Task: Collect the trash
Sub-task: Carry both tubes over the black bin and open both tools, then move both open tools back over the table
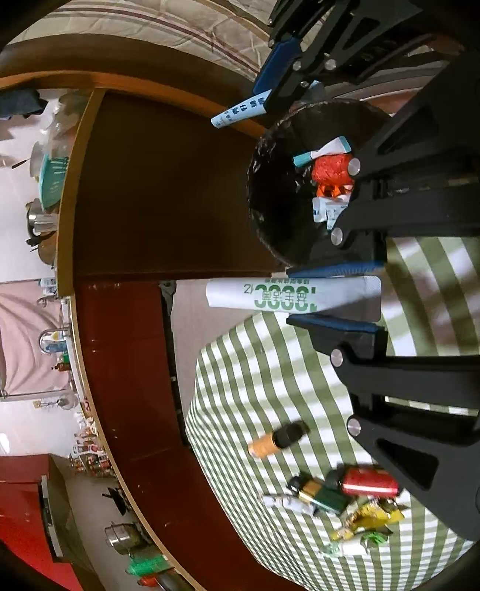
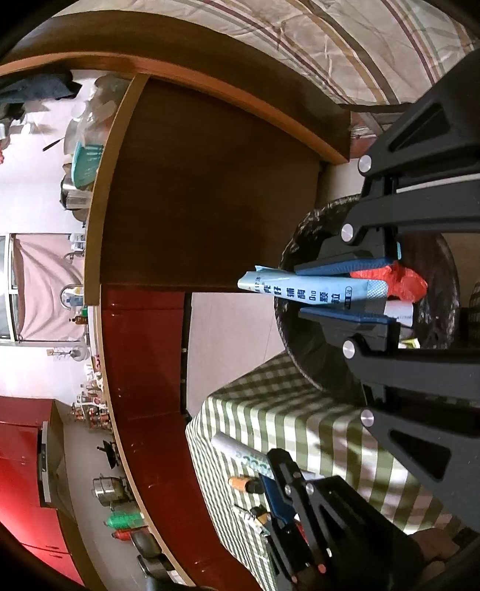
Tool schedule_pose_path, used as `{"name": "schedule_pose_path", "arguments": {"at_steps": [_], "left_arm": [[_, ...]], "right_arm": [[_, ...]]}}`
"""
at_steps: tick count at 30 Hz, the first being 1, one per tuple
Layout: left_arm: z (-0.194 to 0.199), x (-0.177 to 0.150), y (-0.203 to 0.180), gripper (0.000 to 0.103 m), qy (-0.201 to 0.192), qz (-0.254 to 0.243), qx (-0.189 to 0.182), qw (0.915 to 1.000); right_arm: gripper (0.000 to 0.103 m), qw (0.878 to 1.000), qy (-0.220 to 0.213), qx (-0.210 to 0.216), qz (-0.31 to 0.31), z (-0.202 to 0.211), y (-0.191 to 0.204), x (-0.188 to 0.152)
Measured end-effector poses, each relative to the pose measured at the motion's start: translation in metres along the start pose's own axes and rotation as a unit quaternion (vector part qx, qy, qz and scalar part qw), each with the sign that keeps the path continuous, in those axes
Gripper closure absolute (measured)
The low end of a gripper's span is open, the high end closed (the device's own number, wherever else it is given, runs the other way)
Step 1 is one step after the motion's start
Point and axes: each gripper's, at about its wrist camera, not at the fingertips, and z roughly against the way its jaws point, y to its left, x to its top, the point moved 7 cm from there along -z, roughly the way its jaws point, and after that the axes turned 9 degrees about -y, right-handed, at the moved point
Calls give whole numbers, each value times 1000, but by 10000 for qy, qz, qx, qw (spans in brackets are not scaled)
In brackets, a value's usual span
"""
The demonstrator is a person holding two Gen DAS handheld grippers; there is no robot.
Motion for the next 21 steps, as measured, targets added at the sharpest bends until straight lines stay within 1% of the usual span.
{"name": "schedule_pose_path", "arguments": {"at_steps": [6, 7, 9, 10, 11, 12, 15, 21], "left_arm": [[-15, 2, -20, 83, 79, -140, -17, 9999], [-17, 3, -22, 83, 88, -160, -5, 9998], [-23, 2, -27, 80, 148, -202, -4, 9997], [-25, 1, -29, 65, 191, -213, -12, 9996], [-24, 0, -29, 51, 208, -217, -14, 9995], [-24, 0, -30, 49, 219, -233, -7, 9995], [-23, 0, -31, 48, 205, -249, 3, 9995], [-18, -1, -25, 48, 246, -59, -29, 9997]], "right_arm": [[84, 10000, 22, 28, -62, -9, -9, -3], [83, 10000, 35, 68, -62, -11, -10, -3], [75, 10000, 19, 15, -67, -14, -14, -4], [71, 10000, 5, -4, -96, -14, -16, -4], [71, 9999, 7, -3, -124, -14, -18, -4], [71, 9999, 5, -10, -140, -14, -19, -4], [71, 9998, 5, -49, -189, -13, -24, -4], [70, 9997, 4, -74, -233, -10, -25, -3]]}}
